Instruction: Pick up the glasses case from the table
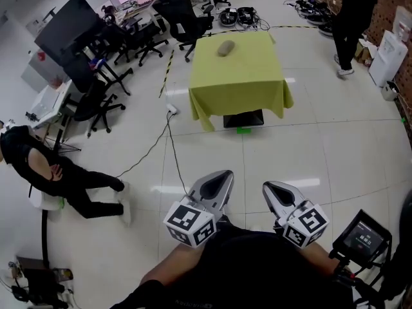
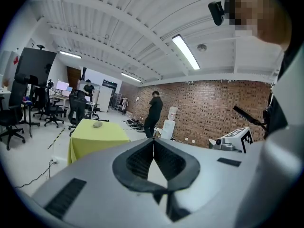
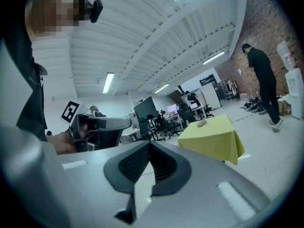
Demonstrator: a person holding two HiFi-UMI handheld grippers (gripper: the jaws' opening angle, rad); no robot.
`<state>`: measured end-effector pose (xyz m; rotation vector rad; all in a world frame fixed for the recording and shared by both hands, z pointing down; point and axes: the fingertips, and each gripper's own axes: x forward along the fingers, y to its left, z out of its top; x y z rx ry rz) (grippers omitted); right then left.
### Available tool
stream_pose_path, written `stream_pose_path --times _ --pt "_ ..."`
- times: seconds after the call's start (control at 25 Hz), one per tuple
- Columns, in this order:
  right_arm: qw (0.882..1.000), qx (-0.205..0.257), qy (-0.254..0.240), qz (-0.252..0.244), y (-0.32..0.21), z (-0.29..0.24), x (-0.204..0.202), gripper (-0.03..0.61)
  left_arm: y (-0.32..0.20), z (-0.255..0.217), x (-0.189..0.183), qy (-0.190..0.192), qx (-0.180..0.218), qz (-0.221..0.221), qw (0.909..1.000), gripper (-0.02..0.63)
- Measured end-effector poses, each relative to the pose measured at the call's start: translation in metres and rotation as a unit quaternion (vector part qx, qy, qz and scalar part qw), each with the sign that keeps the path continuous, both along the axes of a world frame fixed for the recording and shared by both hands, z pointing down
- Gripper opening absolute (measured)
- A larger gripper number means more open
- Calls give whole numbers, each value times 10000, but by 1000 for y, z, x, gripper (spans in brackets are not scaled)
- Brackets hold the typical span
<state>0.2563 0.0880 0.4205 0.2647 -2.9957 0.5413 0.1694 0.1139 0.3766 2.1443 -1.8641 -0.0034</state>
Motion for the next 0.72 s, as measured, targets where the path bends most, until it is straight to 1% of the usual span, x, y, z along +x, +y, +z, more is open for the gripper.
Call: stream_pose_path --times 0.4,0.72 --pt "9999 102 70 28 0 -3 -5 2 0 -3 -7 -7 86 44 10000 8" --pt "9998 105 169 21 -2 3 -23 2 -2 4 -30 92 100 -18 9999 8"
